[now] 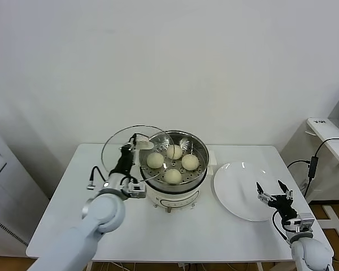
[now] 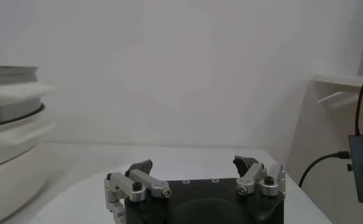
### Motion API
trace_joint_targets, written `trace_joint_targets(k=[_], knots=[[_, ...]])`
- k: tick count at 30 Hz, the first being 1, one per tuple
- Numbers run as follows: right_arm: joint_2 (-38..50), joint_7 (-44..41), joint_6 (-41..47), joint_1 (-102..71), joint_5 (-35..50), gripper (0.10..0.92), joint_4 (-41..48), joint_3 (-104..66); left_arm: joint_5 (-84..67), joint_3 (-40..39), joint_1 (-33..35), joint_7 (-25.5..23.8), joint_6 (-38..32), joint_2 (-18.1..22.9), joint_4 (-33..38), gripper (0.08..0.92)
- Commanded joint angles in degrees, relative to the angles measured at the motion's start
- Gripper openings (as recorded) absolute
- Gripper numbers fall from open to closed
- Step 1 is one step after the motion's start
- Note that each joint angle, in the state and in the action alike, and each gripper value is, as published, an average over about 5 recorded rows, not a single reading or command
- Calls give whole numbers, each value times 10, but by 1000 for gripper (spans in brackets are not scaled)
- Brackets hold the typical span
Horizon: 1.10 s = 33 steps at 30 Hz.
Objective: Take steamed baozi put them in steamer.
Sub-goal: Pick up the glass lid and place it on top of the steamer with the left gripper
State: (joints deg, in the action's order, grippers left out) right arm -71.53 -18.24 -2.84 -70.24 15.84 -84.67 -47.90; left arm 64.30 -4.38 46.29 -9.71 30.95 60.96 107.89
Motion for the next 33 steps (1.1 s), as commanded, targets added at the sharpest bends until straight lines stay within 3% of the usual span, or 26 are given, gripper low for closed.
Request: trace_joint_targets(k=[1,11,33], knots=[[-2,0,-1,1,-2,823,5,-1,20,-72,-59,-9,27,61,-58,112],[-8,0,-2,2,-5,823,9,-1,19,-90,-80,6,4,90,-93,112],[-10,-2,-7,4,-10,823,21,-7,16,-104,-97,27,-39,112,-141,112]])
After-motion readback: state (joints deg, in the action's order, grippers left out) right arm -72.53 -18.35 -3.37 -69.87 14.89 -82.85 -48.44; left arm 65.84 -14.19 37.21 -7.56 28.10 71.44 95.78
